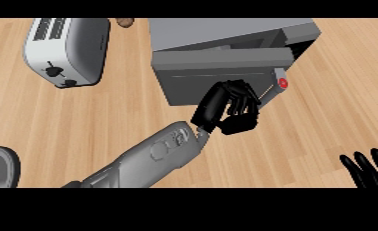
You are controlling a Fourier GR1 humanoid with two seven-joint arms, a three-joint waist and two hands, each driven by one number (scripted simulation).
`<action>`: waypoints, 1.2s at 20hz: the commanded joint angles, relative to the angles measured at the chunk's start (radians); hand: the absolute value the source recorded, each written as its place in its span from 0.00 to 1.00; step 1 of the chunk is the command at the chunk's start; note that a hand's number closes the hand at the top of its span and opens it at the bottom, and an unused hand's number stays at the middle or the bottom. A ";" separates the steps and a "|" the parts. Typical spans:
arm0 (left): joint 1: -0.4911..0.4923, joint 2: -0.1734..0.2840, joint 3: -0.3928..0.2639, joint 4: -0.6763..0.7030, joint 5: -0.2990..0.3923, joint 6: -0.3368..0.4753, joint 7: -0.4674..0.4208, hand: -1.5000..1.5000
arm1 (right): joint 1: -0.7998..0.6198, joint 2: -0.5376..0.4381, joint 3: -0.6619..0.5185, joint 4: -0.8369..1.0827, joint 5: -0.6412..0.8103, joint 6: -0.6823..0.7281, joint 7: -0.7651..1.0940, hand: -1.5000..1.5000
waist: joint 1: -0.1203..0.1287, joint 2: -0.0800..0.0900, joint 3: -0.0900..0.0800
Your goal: Pick up the milk, place it into the microwave and close the microwave
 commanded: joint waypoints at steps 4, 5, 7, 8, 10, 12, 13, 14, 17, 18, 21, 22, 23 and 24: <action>-0.102 0.000 0.067 0.098 0.129 0.001 -0.064 1.00 | -0.017 -0.022 -0.020 -0.044 -0.050 -0.024 0.051 0.00 | -0.017 0.008 0.001; -0.087 0.000 0.078 0.117 0.150 0.001 -0.082 1.00 | 0.006 -0.017 -0.018 -0.066 -0.044 -0.025 0.047 0.00 | -0.031 0.006 0.000; -0.116 0.000 0.084 0.156 0.170 -0.026 -0.089 1.00 | -0.009 -0.024 -0.026 -0.076 -0.056 -0.040 0.067 0.00 | -0.029 0.013 0.000; -0.122 0.000 0.079 0.157 0.183 -0.018 -0.103 1.00 | -0.031 -0.019 -0.017 -0.057 -0.047 -0.037 0.061 0.00 | -0.026 0.017 0.001; -0.141 0.000 0.090 0.161 0.215 -0.025 -0.100 1.00 | -0.026 -0.030 -0.026 -0.081 -0.068 -0.044 0.078 0.00 | -0.040 0.016 0.000; -0.131 0.000 0.088 0.176 0.234 -0.041 -0.124 1.00 | -0.028 -0.030 -0.039 -0.071 -0.080 -0.038 0.069 0.00 | -0.041 0.016 0.002; -0.151 0.000 0.105 0.178 0.256 -0.043 -0.104 1.00 | -0.030 -0.041 -0.043 -0.071 -0.087 -0.025 0.069 0.00 | -0.048 0.018 0.003; -0.140 0.000 0.087 0.178 0.266 -0.036 -0.103 1.00 | -0.045 -0.037 -0.038 -0.072 -0.090 -0.042 0.080 0.00 | -0.043 0.021 0.002; -0.127 0.000 0.110 0.190 0.299 -0.023 -0.125 1.00 | -0.049 -0.038 -0.041 -0.072 -0.107 -0.038 0.079 0.00 | -0.050 0.028 0.003; -0.133 0.000 0.116 0.194 0.311 -0.031 -0.122 1.00 | -0.047 -0.044 -0.042 -0.078 -0.115 -0.032 0.082 0.00 | -0.051 0.026 0.003; -0.121 0.000 0.110 0.207 0.320 0.009 -0.151 1.00 | -0.051 -0.052 -0.045 -0.078 -0.127 -0.025 0.085 0.00 | -0.054 0.026 0.004; -0.118 0.000 0.103 0.202 0.326 0.020 -0.162 1.00 | -0.059 -0.058 -0.046 -0.086 -0.138 -0.027 0.093 0.00 | -0.051 0.025 0.003; -0.133 0.000 0.115 0.208 0.321 0.029 -0.180 1.00 | -0.063 -0.064 -0.052 -0.079 -0.133 -0.019 0.091 0.00 | -0.048 0.027 0.004; -0.130 0.000 0.112 0.200 0.328 0.041 -0.194 1.00 | -0.063 -0.075 -0.042 -0.094 -0.137 -0.012 0.103 0.00 | -0.050 0.026 0.002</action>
